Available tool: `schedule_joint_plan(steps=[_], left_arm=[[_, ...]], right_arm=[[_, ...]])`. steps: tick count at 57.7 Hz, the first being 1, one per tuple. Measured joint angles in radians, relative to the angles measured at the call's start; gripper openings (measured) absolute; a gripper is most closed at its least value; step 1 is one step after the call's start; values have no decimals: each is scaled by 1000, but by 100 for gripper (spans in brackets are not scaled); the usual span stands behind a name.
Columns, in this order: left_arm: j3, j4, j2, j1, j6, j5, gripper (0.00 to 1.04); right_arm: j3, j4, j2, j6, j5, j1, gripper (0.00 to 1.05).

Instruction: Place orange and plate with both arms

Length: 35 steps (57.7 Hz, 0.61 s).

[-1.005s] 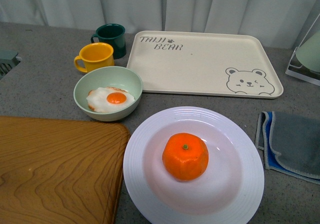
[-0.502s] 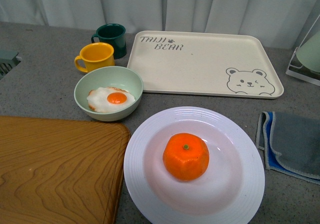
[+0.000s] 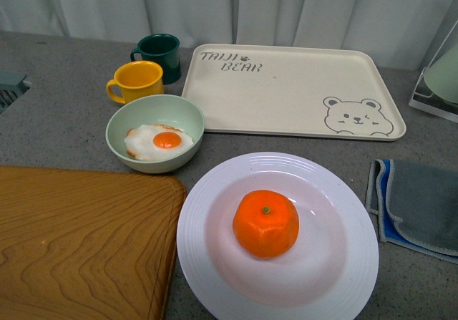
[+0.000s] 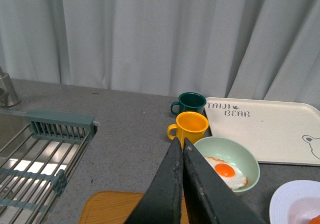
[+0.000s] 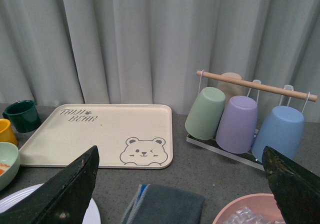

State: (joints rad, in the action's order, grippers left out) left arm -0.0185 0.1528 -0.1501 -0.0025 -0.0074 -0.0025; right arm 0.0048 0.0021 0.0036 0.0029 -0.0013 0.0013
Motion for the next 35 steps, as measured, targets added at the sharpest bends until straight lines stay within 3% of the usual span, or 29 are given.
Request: schedule_joint_plan(steps=[4,16,23,27,35], left_arm=[[0,-136,104,0,0,3,4],[0,-151,145,0,0,3,4],[0,-151,145,0,0,3,28],[0,-151,145,0,0,1,46],[0,-151,146,0,0,2,71]], right_arm=[[0,0,0,0,0,0,95],[0,0,0,0,0,0,95],[0,-1,1,-1,5,1,95],[42,-6,146,-154,224,83,95],[173,120,594,-89,131,132,95]])
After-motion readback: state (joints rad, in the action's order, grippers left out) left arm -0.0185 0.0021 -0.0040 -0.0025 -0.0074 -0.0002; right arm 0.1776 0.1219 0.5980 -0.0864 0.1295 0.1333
